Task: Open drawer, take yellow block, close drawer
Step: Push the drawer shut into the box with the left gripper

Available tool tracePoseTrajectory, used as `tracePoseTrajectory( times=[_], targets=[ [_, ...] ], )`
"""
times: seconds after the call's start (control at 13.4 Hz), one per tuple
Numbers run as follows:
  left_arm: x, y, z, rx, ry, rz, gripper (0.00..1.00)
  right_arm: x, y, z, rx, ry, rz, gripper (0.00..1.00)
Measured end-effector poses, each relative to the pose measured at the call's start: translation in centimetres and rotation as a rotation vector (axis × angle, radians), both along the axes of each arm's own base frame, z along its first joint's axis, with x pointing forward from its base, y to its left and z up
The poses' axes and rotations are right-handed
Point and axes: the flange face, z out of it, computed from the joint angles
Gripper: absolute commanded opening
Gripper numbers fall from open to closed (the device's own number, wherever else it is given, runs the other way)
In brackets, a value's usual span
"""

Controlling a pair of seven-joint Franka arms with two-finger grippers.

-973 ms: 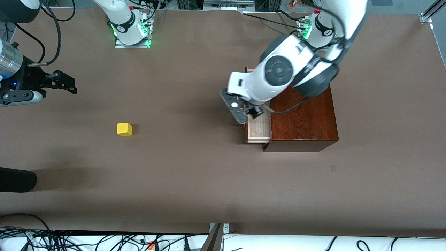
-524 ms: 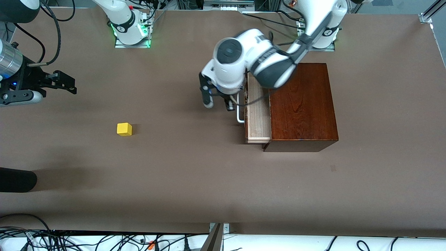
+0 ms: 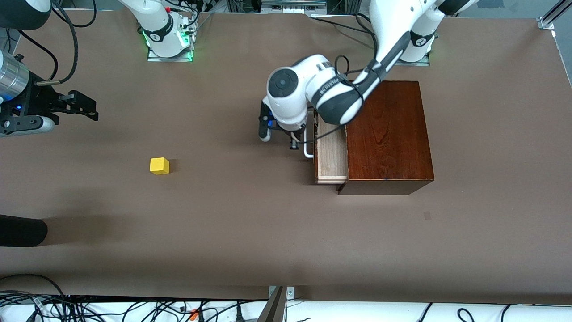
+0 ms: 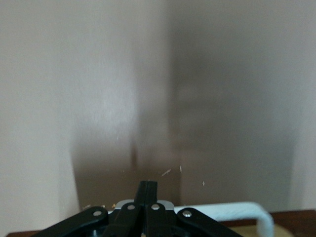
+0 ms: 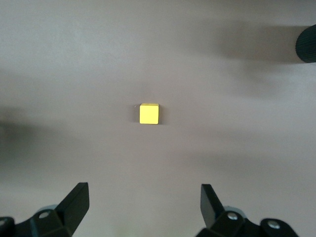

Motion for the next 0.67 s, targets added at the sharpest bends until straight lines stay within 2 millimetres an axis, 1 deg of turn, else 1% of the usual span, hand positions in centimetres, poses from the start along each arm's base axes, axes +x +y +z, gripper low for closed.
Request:
tracePoseTrajectory(
  times=[0.07,0.22,0.37,0.67],
  targets=[
    [0.4,0.4,0.0,-0.005,0.003,0.002,0.0,0.0,-0.2,0.0,-0.001,0.001,-0.006,1.0],
    [0.4,0.5,0.0,-0.007,0.011,-0.02,0.0,0.0,-0.8,-0.1,0.001,0.003,-0.016,1.0],
    [0.5,1.0,0.0,0.016,0.03,-0.031,0.0,0.0,-0.8,-0.1,0.006,0.003,-0.018,1.0],
    [0.7,3.9,-0.7,0.13,0.127,-0.017,0.0,0.0,-0.6,-0.1,0.025,0.004,-0.019,1.0]
  ],
)
